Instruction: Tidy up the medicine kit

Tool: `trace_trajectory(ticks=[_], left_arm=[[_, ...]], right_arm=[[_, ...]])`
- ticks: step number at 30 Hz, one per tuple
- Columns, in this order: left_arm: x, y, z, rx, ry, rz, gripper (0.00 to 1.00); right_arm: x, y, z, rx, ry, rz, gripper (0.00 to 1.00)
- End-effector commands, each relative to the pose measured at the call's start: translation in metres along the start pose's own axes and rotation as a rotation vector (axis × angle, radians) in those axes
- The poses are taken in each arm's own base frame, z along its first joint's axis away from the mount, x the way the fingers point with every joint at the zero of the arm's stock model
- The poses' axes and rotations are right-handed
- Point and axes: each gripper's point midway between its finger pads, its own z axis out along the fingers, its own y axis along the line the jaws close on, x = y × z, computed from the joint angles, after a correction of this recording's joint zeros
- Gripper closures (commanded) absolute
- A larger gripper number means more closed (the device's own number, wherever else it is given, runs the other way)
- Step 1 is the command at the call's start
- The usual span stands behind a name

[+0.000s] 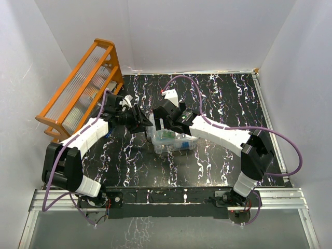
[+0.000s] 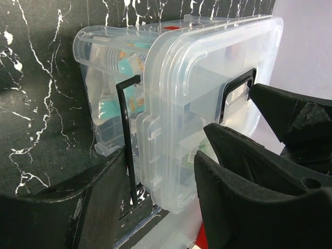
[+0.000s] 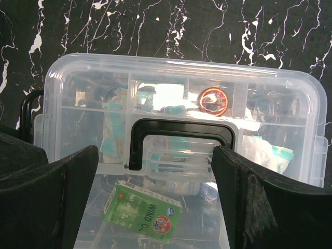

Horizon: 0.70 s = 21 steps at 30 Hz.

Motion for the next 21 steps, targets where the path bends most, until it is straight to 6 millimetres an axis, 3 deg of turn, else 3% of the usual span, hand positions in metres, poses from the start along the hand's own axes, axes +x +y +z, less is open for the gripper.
trace_trajectory(ticks=[1,5,13,17,21], left_arm=[[-0.001,-0.003,-0.007,-0.045,0.009,0.038,0.50],[0.001,-0.012,-0.006,-0.020,0.023,0.072,0.58],[0.001,-0.024,-0.006,-0.008,0.030,0.098,0.58],[0.003,-0.019,-0.004,-0.127,0.014,0.124,0.71],[0.003,-0.017,-0.002,-0.226,-0.006,0.174,0.73]], right_arm=[[0.057,-0.013,0.013,0.050,0.170,-0.079,0.11],[0.057,-0.014,0.013,0.053,0.168,-0.080,0.12],[0.059,-0.014,0.014,0.052,0.171,-0.077,0.12],[0.059,-0.014,0.014,0.051,0.171,-0.077,0.13],[0.061,-0.015,0.015,0.054,0.170,-0.077,0.14]])
